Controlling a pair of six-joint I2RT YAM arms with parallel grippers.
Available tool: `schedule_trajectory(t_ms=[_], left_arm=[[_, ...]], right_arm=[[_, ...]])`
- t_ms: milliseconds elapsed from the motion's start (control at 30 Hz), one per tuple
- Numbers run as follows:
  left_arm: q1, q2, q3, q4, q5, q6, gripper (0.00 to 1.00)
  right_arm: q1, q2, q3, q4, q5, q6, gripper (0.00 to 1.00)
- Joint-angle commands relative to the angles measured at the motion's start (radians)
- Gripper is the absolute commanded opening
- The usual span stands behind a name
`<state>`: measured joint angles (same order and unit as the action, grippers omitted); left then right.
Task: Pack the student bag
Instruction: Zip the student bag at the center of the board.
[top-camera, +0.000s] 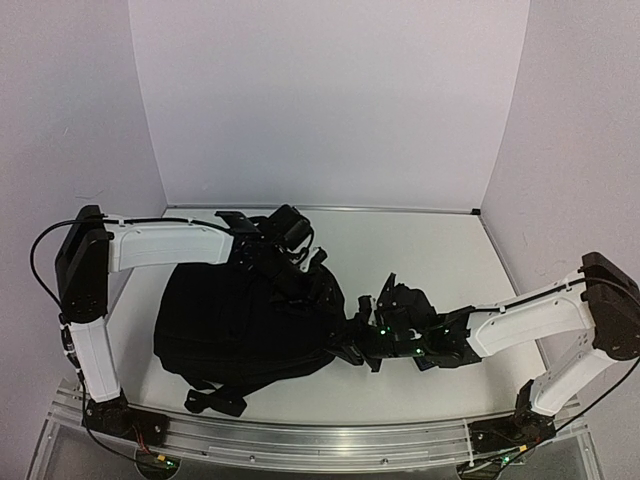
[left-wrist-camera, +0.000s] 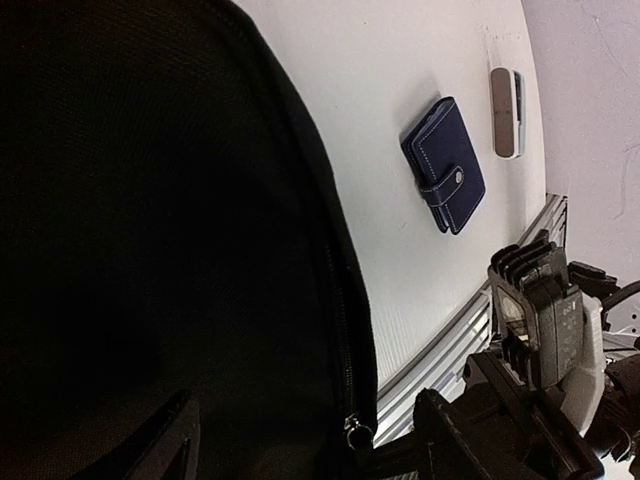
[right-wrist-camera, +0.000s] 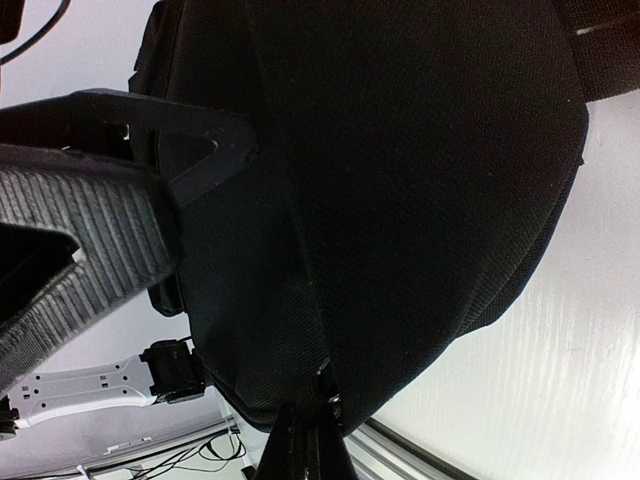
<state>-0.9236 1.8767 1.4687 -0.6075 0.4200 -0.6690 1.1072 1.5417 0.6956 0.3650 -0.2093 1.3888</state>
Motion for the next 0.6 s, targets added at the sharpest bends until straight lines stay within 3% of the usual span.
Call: schedule_trajectory(t_ms=[0, 267, 500, 567], left_arm=[[-0.026, 0.047, 0.061, -0.024, 0.028, 0.011, 0.73], [-0.033, 0.092, 0.088, 0.029, 0.059, -0.012, 0.44], [-0.032, 0.097, 0.124, 0.056, 0.009, -0.015, 0.04], [-0.029, 0.088, 0.129, 0.076, -0.034, -0.023, 0.00]], right_arm=[[0.005, -0.006, 0.024, 0.010, 0.017, -0.007, 0.00], [0.006, -0.018, 0.015, 0.009, 0.022, -0.010, 0.00], [0.006, -0.031, 0.008, 0.009, 0.025, -0.013, 0.00], [0.006, -0.041, 0.004, 0.009, 0.029, -0.012, 0.00]])
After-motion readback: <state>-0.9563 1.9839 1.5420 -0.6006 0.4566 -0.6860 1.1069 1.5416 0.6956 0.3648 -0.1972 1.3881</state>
